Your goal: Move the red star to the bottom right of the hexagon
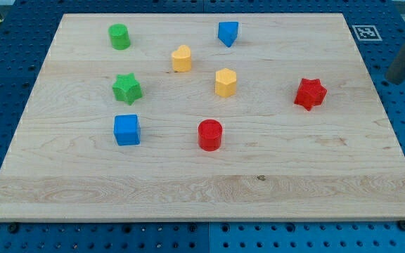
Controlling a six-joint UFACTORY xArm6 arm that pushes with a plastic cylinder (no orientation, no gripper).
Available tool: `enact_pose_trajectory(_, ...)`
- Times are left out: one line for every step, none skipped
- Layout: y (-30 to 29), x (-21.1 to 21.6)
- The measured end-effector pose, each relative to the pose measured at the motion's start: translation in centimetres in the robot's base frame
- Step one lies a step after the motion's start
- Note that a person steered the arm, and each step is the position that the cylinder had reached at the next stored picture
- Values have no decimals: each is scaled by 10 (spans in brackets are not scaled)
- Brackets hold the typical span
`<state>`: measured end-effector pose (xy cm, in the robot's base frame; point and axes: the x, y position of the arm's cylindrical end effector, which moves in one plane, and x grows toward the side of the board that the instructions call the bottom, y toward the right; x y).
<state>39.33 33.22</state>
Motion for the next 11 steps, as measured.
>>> enact_pose_trajectory(-22,5)
enact_pose_trajectory(-48,3)
enact_pose_trajectory(-49,3)
enact_pose_trajectory(-52,3)
enact_pose_trajectory(-71,3)
enact_pose_trajectory(-77,3)
enact_pose_trajectory(-95,3)
enact_pose_trajectory(-122,3)
enact_pose_trajectory(-142,4)
enact_pose_trajectory(-144,17)
enact_pose_trajectory(-144,32)
